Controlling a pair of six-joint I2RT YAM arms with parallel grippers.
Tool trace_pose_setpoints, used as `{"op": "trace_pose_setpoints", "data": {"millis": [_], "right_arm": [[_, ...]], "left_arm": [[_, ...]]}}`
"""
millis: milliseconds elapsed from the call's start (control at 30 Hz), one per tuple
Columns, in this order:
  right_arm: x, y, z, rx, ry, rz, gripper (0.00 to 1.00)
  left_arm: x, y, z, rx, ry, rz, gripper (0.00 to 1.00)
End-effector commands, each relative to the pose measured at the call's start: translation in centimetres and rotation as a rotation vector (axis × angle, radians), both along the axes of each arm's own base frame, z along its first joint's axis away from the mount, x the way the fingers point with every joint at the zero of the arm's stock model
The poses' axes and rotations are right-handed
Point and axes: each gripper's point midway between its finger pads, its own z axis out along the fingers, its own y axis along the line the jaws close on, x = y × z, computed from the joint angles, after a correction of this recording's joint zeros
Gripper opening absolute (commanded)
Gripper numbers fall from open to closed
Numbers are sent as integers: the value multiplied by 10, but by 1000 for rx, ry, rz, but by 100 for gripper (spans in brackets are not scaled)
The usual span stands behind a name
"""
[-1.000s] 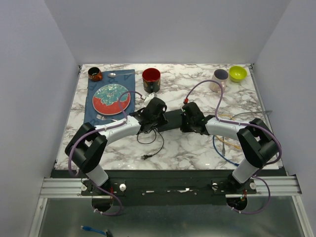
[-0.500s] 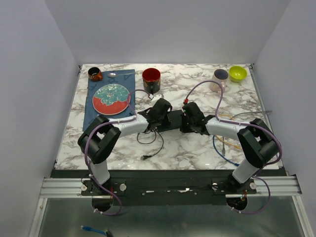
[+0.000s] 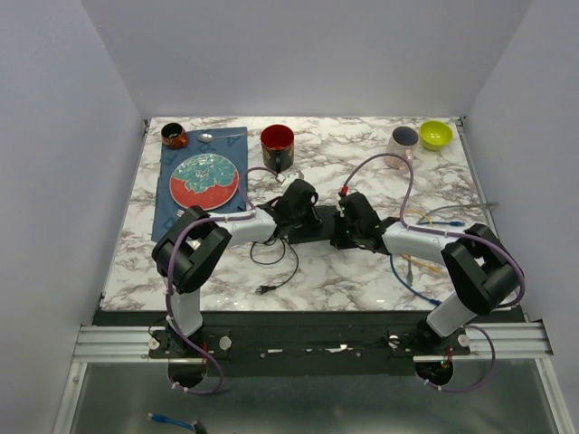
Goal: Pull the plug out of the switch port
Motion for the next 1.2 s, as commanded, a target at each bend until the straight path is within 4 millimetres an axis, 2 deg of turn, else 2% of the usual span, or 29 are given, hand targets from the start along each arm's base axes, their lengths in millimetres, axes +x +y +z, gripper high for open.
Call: {"op": "trace_pose_setpoints", "data": {"millis": [0,300,600,800,933,967,1000,1067,1133,1167], "right_arm": [[-48,-17,-25,-56,144,46,1],[-59,-10,-16,-15,160,73,1],[-85,-4,-25,0,218,98,1],[-92,-2,-25,10,223,103,1],[-87,-5,-18,1,194,76,1],[-85,-5,-15,-1,188,68,1],[-83,-6,-13,-5,181,63,1],[-77,-6,-5,-10,155,48,1],[-72,-6,0,-15,141,40,1],[-73,-7,1,-21,144,47,1]], "left_arm": [[-16,20,-44,70,135,37,20],[-14,23,-50,46,167,71,19],[-14,27,-55,34,197,106,19],[-7,30,-52,11,181,125,19],[-3,37,-37,52,114,99,20],[0,38,-24,48,79,88,21],[-2,42,-21,55,64,80,23],[-4,43,-3,61,-2,33,34],[-10,47,2,76,-27,0,43],[-15,45,11,83,-61,-34,45]]}}
